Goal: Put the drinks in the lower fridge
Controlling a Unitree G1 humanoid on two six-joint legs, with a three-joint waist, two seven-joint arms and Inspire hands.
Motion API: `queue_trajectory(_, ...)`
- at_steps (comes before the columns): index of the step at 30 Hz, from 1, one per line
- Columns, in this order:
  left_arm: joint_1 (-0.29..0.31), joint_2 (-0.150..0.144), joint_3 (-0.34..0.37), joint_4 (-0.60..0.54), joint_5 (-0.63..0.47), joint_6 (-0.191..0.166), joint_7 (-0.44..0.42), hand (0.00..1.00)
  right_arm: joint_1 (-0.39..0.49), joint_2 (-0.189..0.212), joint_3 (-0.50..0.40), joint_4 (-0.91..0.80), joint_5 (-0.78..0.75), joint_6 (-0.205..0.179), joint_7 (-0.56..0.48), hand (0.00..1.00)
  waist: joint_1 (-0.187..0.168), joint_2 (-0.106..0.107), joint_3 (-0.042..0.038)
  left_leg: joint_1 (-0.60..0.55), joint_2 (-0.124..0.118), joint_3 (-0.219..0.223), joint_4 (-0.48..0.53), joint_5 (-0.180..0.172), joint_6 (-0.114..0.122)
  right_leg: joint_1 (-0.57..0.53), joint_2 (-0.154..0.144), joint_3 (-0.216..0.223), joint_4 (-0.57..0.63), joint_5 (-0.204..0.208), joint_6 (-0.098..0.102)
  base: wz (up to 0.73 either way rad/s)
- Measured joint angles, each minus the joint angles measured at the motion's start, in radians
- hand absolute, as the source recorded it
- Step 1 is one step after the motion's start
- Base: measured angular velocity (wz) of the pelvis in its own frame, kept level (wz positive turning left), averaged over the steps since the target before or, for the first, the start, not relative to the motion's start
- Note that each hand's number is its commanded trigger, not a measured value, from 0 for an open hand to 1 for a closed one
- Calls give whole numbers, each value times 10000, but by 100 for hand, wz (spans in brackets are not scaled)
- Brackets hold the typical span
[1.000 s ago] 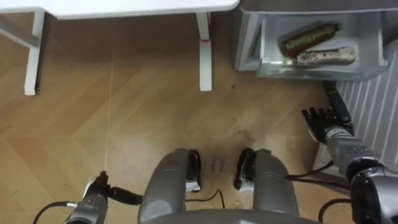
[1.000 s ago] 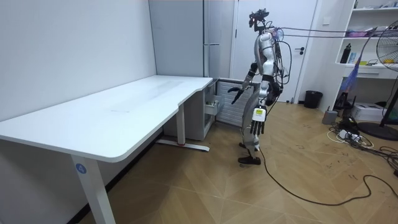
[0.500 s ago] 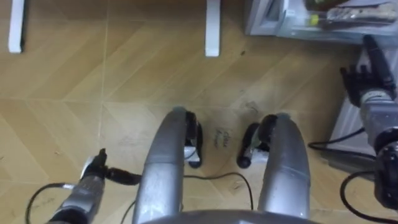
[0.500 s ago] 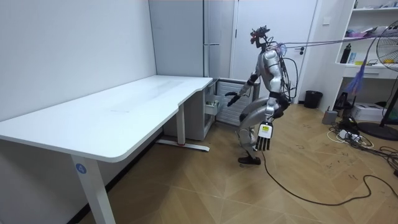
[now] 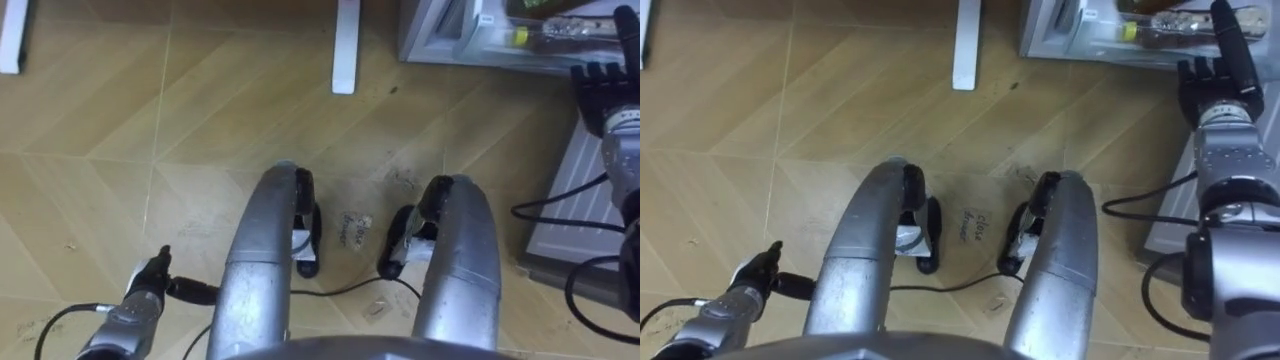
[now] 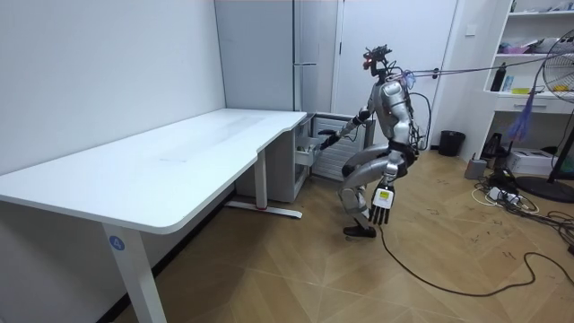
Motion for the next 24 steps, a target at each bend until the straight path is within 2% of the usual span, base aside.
queue_trajectory(3,557,208,22,-749,9,4,-134,0,-3,-67,0,-7,9,57,0,0,28,-7,1,-58,19,-6,44,-23,43,-36,-12,-17,2,-6,14,0)
queue_trajectory(8,917,404,74,-772,6,-7,-259,0,-11,-314,395,-20,137,83,-187,0,148,-10,2,-73,-2,12,49,-59,111,-70,-26,17,9,-9,21,0)
queue_trajectory(12,1368,467,112,-978,56,-51,-256,0,-11,-497,819,-254,246,86,-301,0,160,-21,8,-128,-156,49,47,-58,111,-217,-136,109,78,-12,30,-2)
queue_trajectory(14,1734,540,115,-1319,63,-67,-247,0,-12,-535,981,-441,396,68,-558,0,181,-38,18,-132,-149,57,29,-56,108,-236,-219,70,77,-13,29,-4)
queue_trajectory(19,2656,842,113,-2091,63,-22,-206,0,-12,-622,1539,-908,596,5,-1034,0,200,-139,81,-168,-100,36,-17,-8,15,-323,-200,50,76,-15,24,-2)
queue_trajectory(23,2846,887,367,-2257,75,-110,-146,0,-12,-706,1545,-1591,744,-89,-2042,0,450,-138,80,-84,-133,33,-118,23,-44,-332,-238,30,24,-34,-11,-12)
queue_trajectory(24,2853,889,524,-2248,72,-173,-90,0,-12,-723,1545,-1599,751,-168,-2192,0,534,-145,84,-32,-176,34,-194,43,-80,-291,-349,-11,-4,-37,-18,0)
